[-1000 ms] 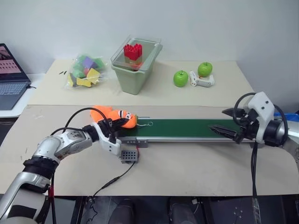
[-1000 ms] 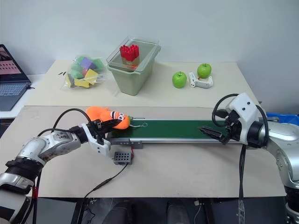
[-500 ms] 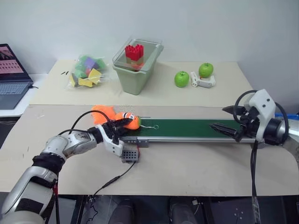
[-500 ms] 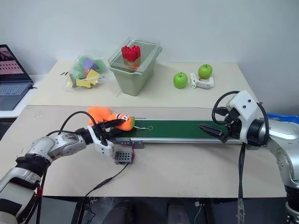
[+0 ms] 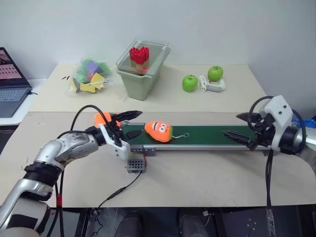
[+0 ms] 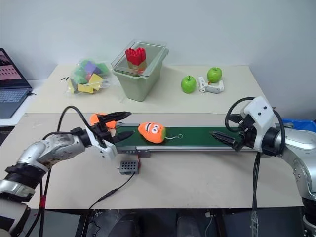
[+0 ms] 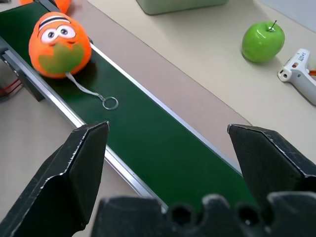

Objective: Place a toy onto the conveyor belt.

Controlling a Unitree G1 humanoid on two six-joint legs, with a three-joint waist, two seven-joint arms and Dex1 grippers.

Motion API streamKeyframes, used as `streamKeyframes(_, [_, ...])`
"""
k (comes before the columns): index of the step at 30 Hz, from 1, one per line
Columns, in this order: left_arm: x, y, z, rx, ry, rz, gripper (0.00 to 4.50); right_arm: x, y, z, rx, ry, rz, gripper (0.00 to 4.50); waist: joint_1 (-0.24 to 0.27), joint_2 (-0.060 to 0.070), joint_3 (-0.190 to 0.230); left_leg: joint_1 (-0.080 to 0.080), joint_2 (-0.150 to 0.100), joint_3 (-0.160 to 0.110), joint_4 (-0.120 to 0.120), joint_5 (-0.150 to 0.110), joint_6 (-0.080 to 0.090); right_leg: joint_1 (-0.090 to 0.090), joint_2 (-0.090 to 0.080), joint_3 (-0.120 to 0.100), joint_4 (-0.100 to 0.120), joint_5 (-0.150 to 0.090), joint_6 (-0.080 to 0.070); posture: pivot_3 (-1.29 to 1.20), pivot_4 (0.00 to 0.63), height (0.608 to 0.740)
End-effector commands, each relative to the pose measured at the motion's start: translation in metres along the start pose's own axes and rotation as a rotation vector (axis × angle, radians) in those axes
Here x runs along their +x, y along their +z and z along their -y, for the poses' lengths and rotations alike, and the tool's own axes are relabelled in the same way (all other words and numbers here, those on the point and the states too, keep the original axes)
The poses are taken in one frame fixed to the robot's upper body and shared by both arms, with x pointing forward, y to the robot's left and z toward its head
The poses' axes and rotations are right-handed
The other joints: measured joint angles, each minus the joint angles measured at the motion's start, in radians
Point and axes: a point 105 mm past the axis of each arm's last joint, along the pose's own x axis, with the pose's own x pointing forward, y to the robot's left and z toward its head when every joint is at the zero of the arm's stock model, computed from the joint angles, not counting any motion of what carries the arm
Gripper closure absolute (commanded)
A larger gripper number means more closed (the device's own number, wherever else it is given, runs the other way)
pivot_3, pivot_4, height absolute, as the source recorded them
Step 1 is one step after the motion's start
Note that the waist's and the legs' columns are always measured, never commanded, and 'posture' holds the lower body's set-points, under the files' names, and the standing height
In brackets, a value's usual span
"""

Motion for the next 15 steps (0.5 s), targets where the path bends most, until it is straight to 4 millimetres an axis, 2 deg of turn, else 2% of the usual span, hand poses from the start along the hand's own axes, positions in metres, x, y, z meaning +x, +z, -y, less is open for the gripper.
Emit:
streamKeyframes(1, [-0.021,-0.009,0.007,-0.414,-0.115,-0.081,0.01,-0.011,0.011,0.010,-0.056,-0.035,0.024,0.00,0.000,0.000,0.000,0.000,0.000,0.000,0.000,0.000,0.000,0.000,0.000,0.000,0.000,0.000,0.000,0.00,0.150,0.740])
streamKeyframes(3, [-0.036,-0.015,0.019,-0.643,-0.236,-0.136,0.01,-0.012,0.010,0.013,-0.063,-0.033,0.017,0.00,-0.003,0.001,0.000,0.000,0.000,0.000,0.000,0.000,0.000,0.000,0.000,0.000,0.000,0.000,0.000,0.00,0.150,0.740])
streamKeyframes(6, [-0.048,-0.026,0.017,-0.892,-0.288,-0.223,0.01,-0.013,0.011,0.015,-0.072,-0.028,0.017,0.00,-0.004,0.001,0.000,0.000,0.001,0.000,0.000,0.000,0.000,0.000,0.001,0.000,0.000,0.000,0.000,0.00,0.150,0.740])
streamKeyframes(8, [-0.052,-0.022,0.016,-1.037,-0.321,-0.234,0.01,-0.013,0.013,0.015,-0.085,-0.020,0.023,0.00,-0.002,0.001,0.000,0.000,0.001,-0.001,0.000,0.000,0.000,0.000,0.002,0.000,-0.001,0.000,0.000,0.00,0.150,0.740])
streamKeyframes(11, [-0.049,-0.016,0.000,-1.181,-0.307,-0.206,0.01,-0.013,0.017,0.013,-0.103,0.002,0.043,0.00,-0.003,0.001,0.000,0.000,0.001,-0.001,0.001,0.000,0.000,0.001,0.002,0.000,-0.001,0.000,0.000,0.00,0.150,0.740])
streamKeyframes(15, [-0.044,-0.008,-0.029,-1.243,-0.277,-0.129,0.01,-0.010,0.032,0.006,-0.107,0.079,0.104,0.00,-0.004,0.000,0.000,0.001,0.001,-0.001,0.001,0.000,0.000,0.000,0.002,0.000,0.000,0.000,0.000,0.00,0.150,0.740])
